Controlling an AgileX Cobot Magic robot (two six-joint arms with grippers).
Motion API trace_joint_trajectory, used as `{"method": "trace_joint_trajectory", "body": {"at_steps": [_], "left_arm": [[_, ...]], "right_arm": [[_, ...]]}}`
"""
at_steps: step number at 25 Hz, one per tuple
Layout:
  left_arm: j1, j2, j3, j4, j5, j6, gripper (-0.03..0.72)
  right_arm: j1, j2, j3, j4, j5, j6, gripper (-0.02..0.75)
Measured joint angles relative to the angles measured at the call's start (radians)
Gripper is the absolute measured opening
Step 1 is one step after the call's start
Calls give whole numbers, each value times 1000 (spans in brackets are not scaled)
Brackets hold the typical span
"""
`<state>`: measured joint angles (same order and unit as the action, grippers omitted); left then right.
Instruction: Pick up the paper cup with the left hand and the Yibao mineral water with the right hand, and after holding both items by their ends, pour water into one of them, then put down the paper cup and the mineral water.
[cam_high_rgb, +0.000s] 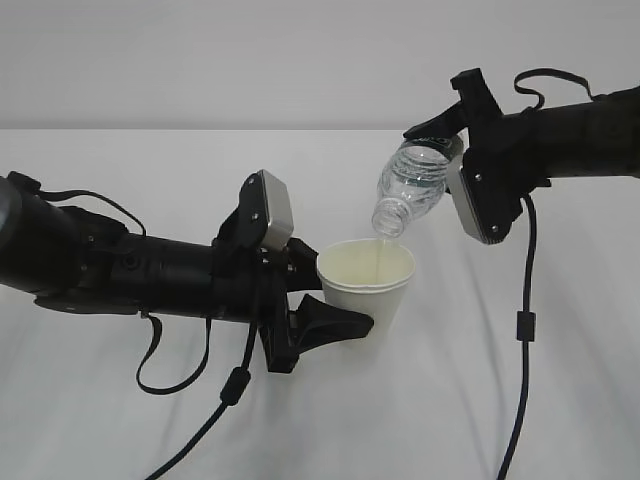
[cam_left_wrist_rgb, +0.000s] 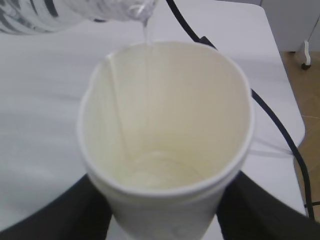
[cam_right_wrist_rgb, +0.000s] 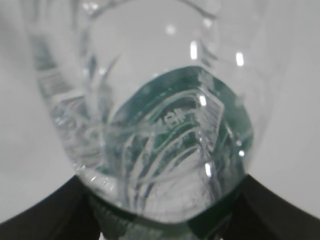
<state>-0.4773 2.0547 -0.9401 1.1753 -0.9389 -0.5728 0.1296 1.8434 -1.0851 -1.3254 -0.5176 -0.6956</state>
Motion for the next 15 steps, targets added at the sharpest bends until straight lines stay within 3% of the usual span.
{"method": "trace_joint_trajectory", "body": {"at_steps": [15], "left_arm": [[0, 0, 0, -23, 0, 0, 427]], "right_arm": [[0, -5, 0, 0, -2, 0, 458]]}}
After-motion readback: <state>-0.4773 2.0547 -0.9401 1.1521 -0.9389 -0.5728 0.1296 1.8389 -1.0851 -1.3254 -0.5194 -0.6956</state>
